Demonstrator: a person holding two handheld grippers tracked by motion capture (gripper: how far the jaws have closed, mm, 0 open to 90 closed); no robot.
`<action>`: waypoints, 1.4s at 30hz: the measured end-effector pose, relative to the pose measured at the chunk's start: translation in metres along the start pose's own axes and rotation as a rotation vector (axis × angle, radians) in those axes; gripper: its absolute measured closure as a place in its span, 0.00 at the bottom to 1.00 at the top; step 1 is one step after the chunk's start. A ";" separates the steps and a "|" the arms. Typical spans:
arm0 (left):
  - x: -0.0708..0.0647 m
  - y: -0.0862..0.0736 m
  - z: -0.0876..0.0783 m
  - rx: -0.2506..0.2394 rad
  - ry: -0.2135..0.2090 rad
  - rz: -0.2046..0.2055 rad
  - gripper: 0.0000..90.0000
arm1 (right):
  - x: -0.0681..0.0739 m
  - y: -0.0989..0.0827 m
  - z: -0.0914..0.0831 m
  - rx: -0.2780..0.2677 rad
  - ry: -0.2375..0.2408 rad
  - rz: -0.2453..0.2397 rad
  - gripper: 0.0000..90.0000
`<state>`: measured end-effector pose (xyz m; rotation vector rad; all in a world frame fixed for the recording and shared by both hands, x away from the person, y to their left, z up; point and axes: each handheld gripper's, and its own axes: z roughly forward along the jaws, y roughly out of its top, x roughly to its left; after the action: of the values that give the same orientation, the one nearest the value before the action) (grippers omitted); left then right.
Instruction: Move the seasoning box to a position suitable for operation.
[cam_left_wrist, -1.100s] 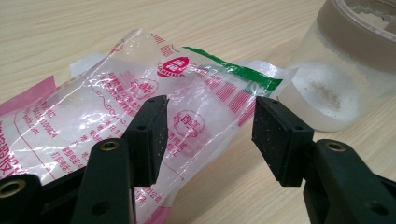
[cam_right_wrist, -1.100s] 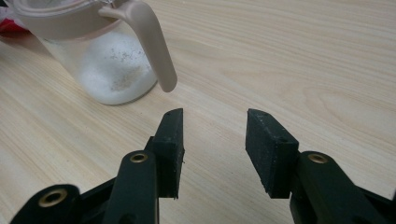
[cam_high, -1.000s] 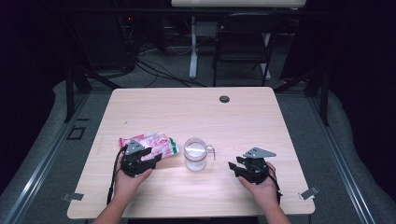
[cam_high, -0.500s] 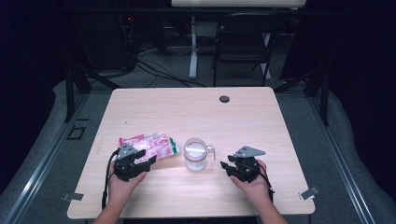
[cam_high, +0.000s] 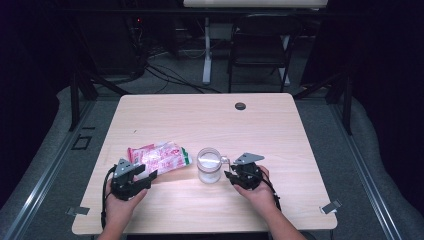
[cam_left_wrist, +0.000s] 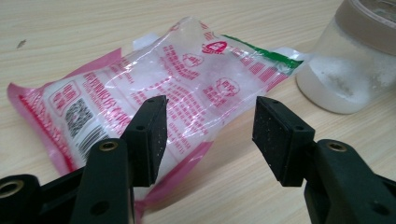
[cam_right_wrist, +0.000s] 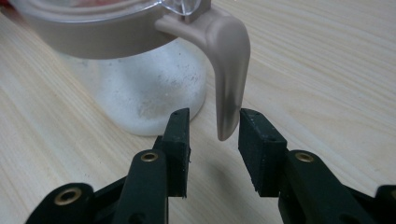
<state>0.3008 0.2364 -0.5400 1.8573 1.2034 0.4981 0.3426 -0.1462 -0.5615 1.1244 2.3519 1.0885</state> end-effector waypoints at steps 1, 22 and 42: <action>0.002 -0.002 -0.003 0.001 0.006 -0.009 0.51 | -0.001 0.001 0.003 -0.003 0.001 0.013 0.72; 0.005 -0.008 -0.012 -0.011 0.024 -0.024 0.51 | 0.000 0.012 0.016 0.016 -0.028 -0.020 0.84; -0.014 0.007 0.008 -0.009 -0.036 0.062 0.51 | 0.012 -0.001 0.000 0.030 0.029 -0.131 0.84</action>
<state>0.3041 0.2193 -0.5376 1.8929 1.1214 0.5009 0.3346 -0.1375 -0.5620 0.9550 2.4333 1.0332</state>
